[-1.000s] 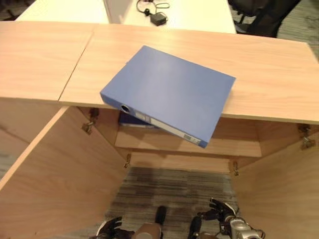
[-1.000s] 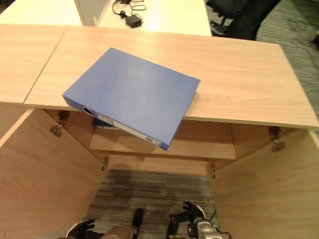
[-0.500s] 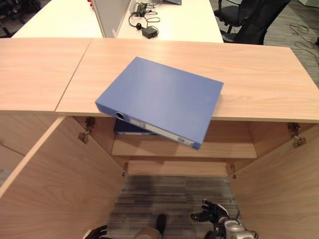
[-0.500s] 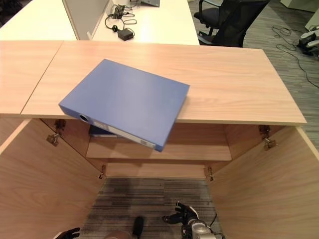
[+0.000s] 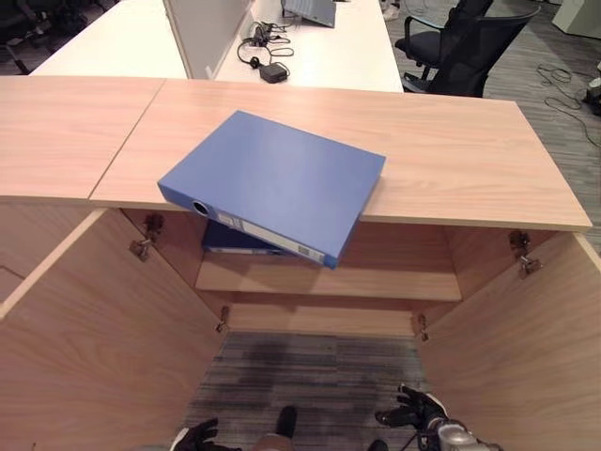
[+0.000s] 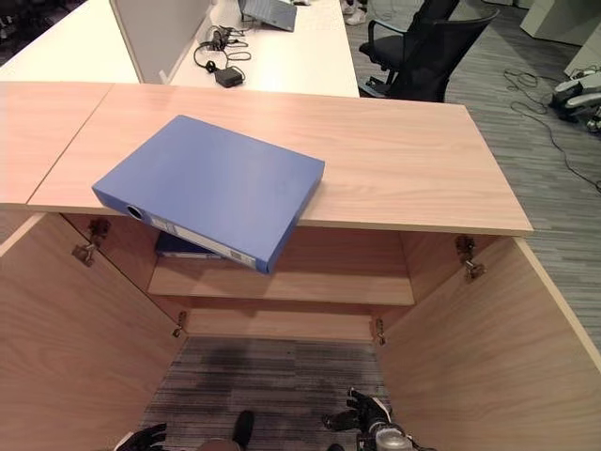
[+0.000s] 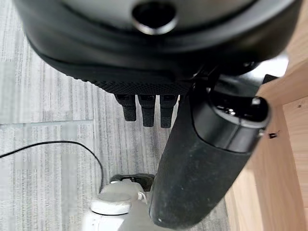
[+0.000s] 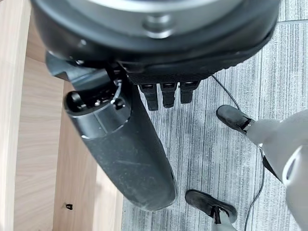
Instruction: Put the empty folder in the office cabinet
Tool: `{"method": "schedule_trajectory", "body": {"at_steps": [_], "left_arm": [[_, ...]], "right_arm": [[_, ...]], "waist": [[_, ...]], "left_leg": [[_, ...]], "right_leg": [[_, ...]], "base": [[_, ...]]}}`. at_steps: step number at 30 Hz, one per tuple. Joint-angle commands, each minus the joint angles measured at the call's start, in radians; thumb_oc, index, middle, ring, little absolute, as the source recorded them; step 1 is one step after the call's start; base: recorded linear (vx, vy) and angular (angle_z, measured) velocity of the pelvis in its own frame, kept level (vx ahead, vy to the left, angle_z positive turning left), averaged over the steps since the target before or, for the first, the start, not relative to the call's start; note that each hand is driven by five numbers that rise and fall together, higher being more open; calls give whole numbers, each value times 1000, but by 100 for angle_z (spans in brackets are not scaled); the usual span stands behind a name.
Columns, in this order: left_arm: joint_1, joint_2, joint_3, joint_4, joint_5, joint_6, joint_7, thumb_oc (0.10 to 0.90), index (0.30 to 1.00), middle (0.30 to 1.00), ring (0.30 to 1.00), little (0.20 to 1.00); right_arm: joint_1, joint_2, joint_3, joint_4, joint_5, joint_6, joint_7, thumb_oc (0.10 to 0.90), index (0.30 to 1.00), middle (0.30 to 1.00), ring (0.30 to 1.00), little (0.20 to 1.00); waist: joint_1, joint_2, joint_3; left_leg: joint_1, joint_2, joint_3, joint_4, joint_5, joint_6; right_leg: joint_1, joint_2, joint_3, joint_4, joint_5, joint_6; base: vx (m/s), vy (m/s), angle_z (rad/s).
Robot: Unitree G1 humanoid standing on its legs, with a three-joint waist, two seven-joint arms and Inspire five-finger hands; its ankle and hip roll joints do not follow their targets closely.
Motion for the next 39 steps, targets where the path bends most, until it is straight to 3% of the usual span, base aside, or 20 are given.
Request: {"method": "schedule_trajectory", "body": {"at_steps": [1,5,7,8,10,14,19,22,24,30,39], "left_arm": [[-79,28,0,-71,-18,-49,54,800,900,900,900,900],[-67,43,32,-229,-40,-67,94,800,900,900,900,900],[-36,68,73,-417,-15,-85,138,800,900,900,900,900],[13,85,135,-587,29,-98,180,800,900,900,900,900],[44,91,189,-708,105,-110,243,800,900,900,900,900],[54,103,260,-863,250,-133,368,800,900,900,900,900],[50,135,299,-979,400,-116,476,800,900,900,900,900],[39,212,331,-1105,552,-111,536,800,900,900,900,900],[40,227,335,-1125,570,-107,538,800,900,900,900,900],[38,394,373,-1253,701,-118,512,800,900,900,900,900],[5,613,393,-1356,719,-164,417,800,900,900,900,900]], "right_arm": [[-31,-68,7,-56,-30,-47,-3,800,900,900,900,900],[-12,-72,-14,-68,-23,-55,-12,800,900,900,900,900],[3,-74,-38,-81,-17,-68,-21,800,900,900,900,900],[21,-67,-57,-95,-15,-83,-30,800,900,900,900,900],[39,-58,-68,-106,-17,-102,-42,800,900,900,900,900],[57,-52,-66,-116,-13,-135,-61,800,900,900,900,900],[52,-44,-57,-112,8,-146,-68,800,900,900,900,900],[52,-41,-40,-110,28,-148,-55,800,900,900,900,900],[50,-40,-34,-108,30,-147,-51,800,900,900,900,900],[42,-59,-16,-111,27,-142,-23,800,900,900,900,900],[44,-83,-1,-108,13,-132,6,800,900,900,900,900]], "waist": [[46,34,24],[58,36,25],[78,38,31],[98,36,34],[114,31,35],[134,21,37],[144,20,38],[143,22,41],[143,23,42],[127,45,38],[85,72,27]], "left_leg": [[54,46,-97,-9,-104,-39],[47,48,-119,-9,-92,-49],[46,53,-136,-9,-90,-59],[42,55,-154,-9,-85,-68],[40,60,-168,-9,-83,-78],[40,65,-187,-9,-84,-88],[40,68,-192,-9,-86,-93],[45,68,-189,-9,-91,-97],[46,68,-186,-9,-91,-98],[55,71,-174,-9,-94,-101],[67,72,-151,-9,-95,-100]], "right_leg": [[68,-2,-19,9,-123,78],[75,4,-37,9,-134,73],[85,13,-50,9,-144,69],[92,19,-60,9,-153,67],[100,26,-71,9,-161,65],[111,37,-82,9,-176,61],[117,42,-87,9,-184,59],[119,46,-85,9,-186,59],[119,46,-84,9,-185,58],[122,48,-74,9,-186,60],[119,50,-53,9,-184,62]], "base": [[33,-102,13],[9,-59,21],[3,-84,17],[9,-120,19],[12,-104,34],[14,-70,24],[5,-45,11],[5,-41,3],[2,-16,1],[0,0,0],[-2,5,-6]]}}
